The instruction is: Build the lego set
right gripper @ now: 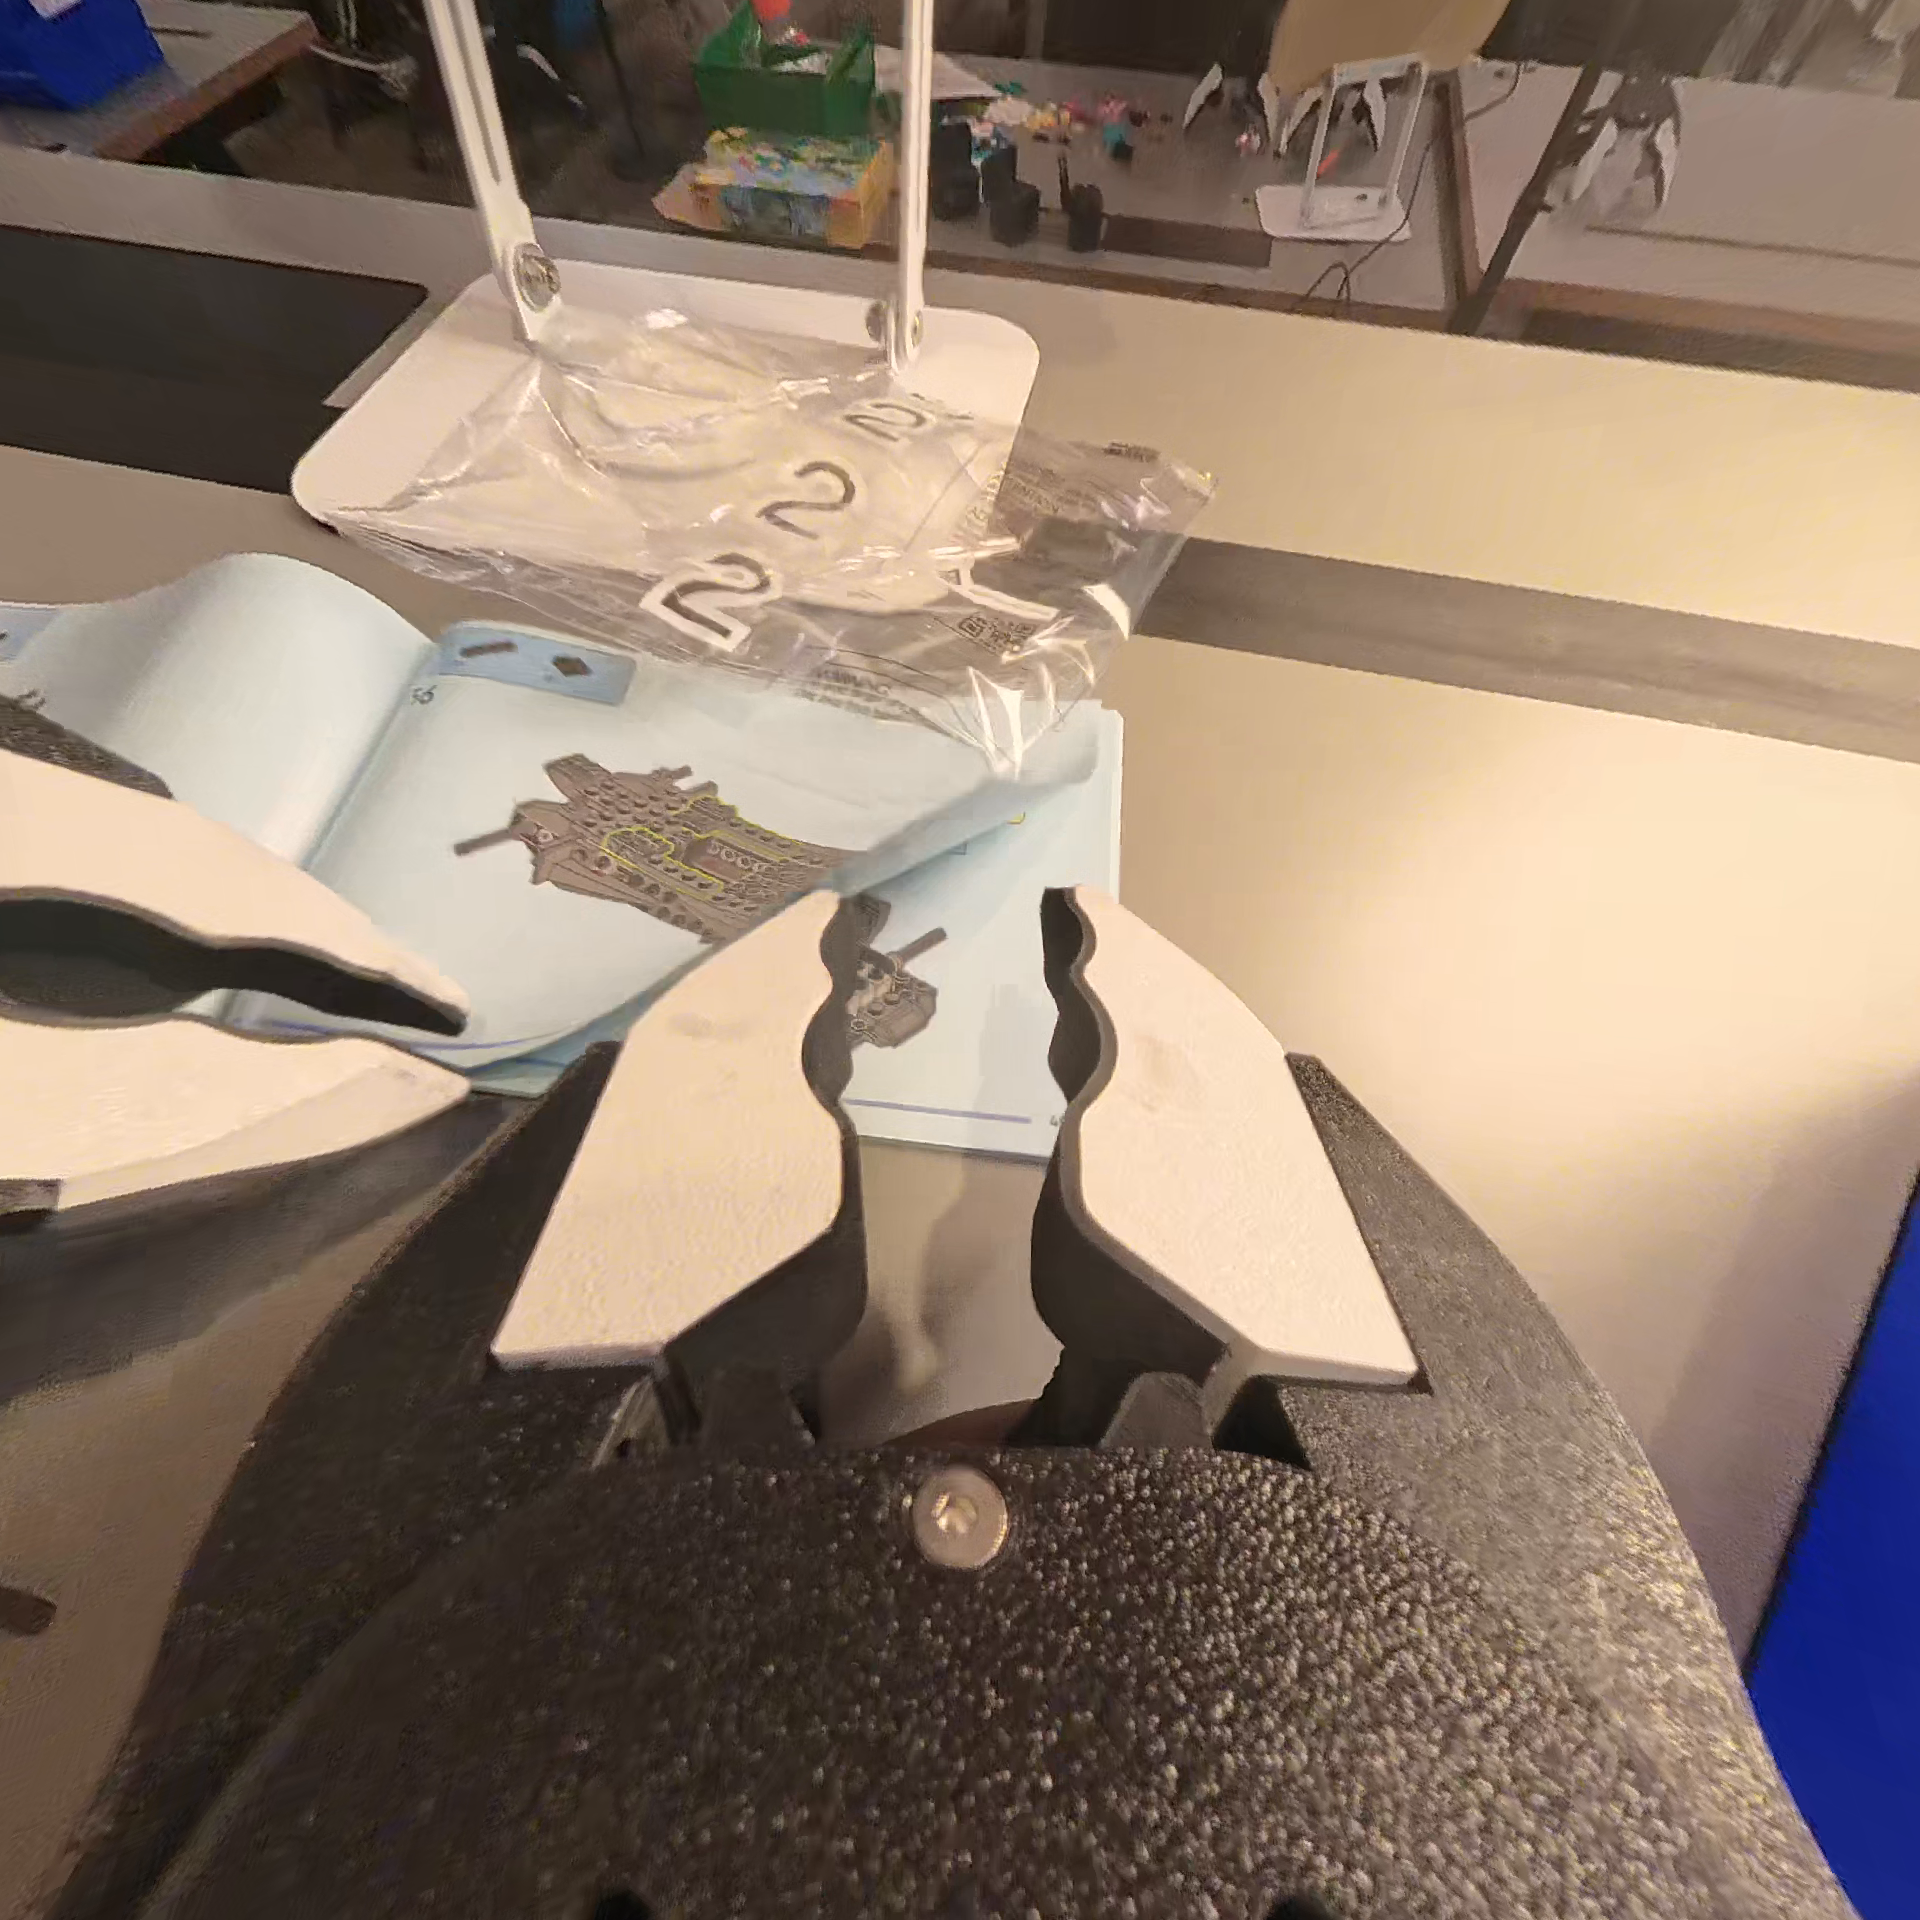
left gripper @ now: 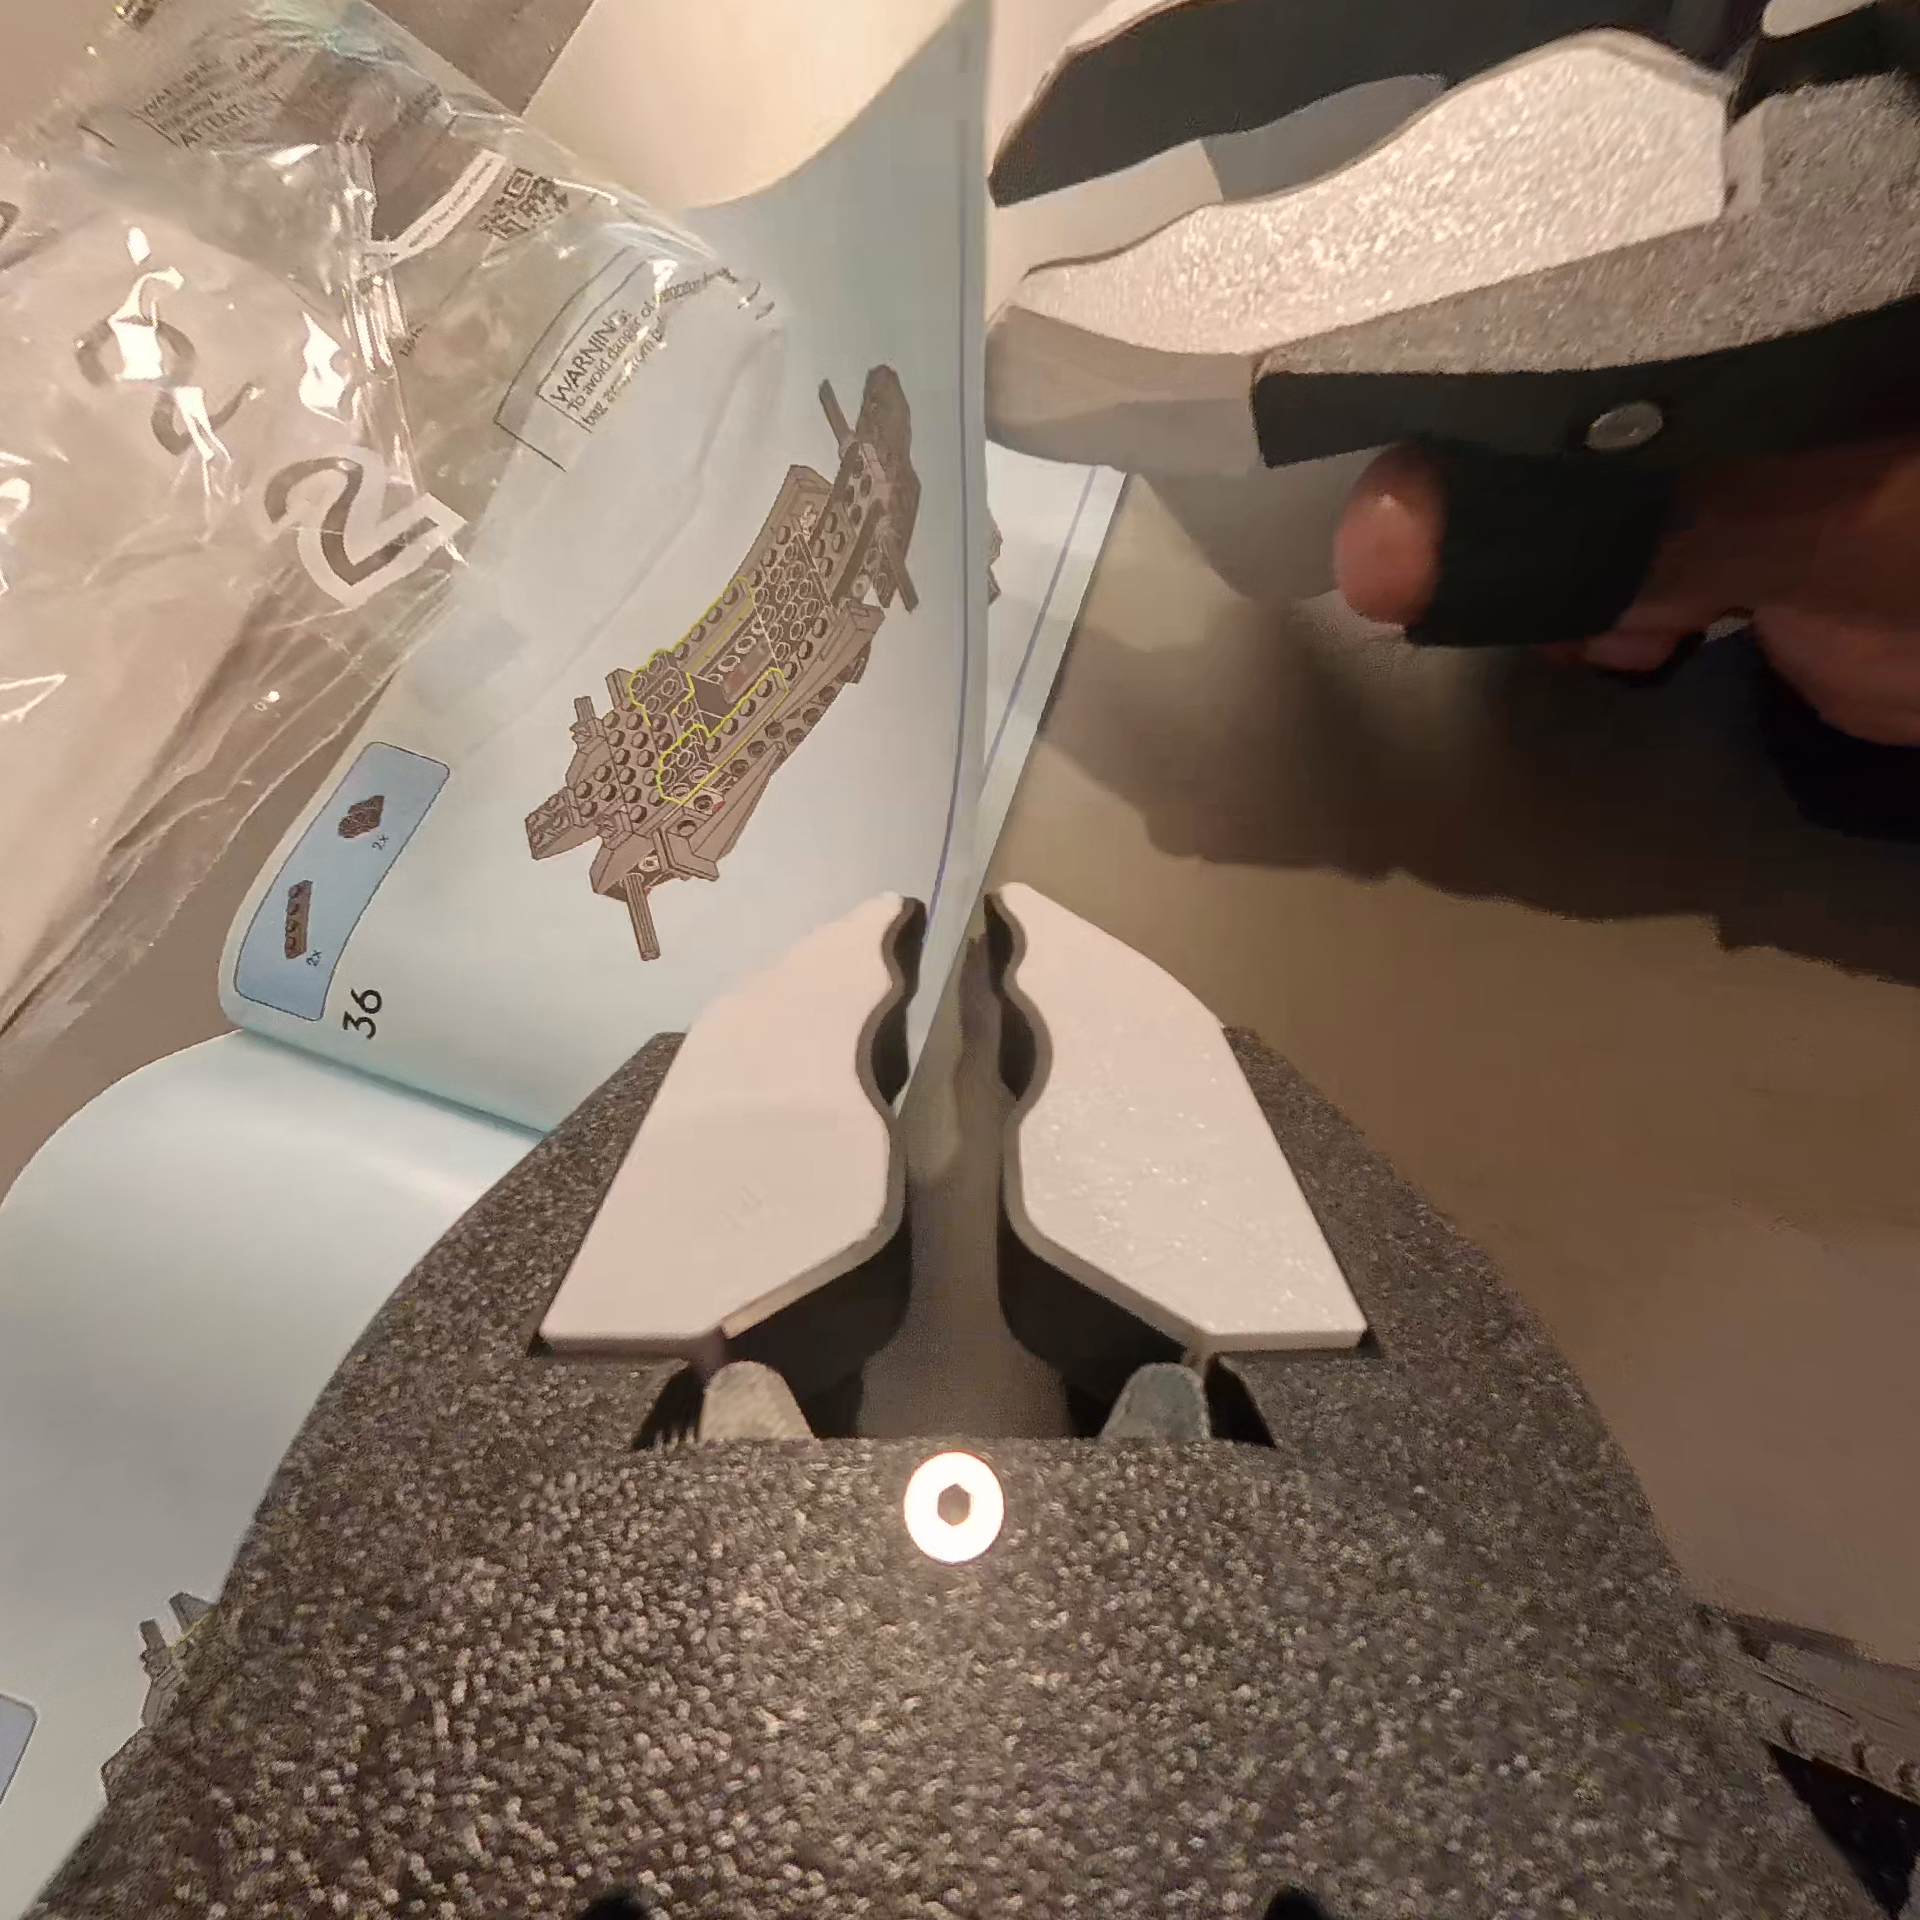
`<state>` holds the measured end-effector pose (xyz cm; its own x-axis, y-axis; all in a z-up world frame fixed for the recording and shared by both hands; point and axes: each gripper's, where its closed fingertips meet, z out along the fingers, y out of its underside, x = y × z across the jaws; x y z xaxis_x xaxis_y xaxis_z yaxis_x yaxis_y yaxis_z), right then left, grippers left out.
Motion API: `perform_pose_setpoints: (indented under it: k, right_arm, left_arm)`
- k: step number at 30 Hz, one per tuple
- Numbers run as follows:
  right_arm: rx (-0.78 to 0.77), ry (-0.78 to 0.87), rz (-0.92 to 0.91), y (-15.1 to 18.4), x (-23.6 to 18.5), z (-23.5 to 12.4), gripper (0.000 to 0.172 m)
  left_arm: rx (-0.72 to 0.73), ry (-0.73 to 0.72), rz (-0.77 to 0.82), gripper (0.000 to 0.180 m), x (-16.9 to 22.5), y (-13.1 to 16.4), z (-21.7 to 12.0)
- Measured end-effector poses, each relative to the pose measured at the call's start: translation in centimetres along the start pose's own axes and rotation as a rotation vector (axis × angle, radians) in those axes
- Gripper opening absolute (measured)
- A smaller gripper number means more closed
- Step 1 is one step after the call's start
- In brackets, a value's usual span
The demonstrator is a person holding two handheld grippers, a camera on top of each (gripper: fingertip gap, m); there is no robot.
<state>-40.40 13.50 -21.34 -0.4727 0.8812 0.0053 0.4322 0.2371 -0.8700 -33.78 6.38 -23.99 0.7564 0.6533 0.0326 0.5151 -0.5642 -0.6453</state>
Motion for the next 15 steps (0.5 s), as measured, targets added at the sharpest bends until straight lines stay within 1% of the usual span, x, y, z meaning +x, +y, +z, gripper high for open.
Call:
perform_pose_setpoints:
  k: [1, 3, 11, 15]
  right_arm:
    - [0.014, -0.002, -0.004, -0.2, -0.2, 0.0, 0.034]
    - [0.015, -0.010, -0.019, -0.3, -0.7, 0.1, 0.034]
    - [-0.006, -0.031, -0.008, -0.1, -0.9, 0.4, 0.034]
    - [-0.002, -0.040, -0.020, -0.2, -1.1, 0.3, 0.034]
  left_arm:
    - [0.005, 0.007, -0.010, 0.019, 0.0, -0.1, -0.1]
    - [0.028, 0.024, -0.031, 0.025, 0.2, -0.6, -0.2]
    - [0.055, 0.007, -0.059, 0.025, 0.5, -1.6, 0.9]
    - [0.069, -0.036, -0.052, 0.024, 0.6, -2.3, 1.4]
